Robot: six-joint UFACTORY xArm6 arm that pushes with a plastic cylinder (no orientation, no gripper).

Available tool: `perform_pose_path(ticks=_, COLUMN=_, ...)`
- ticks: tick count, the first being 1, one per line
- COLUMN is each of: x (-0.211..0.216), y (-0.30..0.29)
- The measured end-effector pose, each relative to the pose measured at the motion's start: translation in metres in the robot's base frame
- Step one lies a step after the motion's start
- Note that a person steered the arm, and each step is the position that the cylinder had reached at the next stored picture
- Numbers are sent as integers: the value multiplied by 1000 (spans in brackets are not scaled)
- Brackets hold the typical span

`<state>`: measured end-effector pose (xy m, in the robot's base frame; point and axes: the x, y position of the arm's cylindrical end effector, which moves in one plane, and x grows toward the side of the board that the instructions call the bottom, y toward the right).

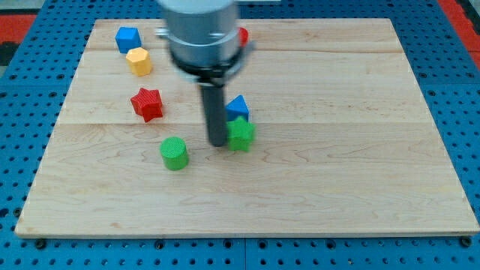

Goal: Slide the green star towards top center

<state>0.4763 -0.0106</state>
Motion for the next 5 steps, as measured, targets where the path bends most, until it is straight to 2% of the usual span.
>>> perform_pose_path(ticks=1, x=-15, y=76)
perform_pose_path(ticks=3, x=-8, y=165)
perform_pose_path(ticks=5, x=9, y=202)
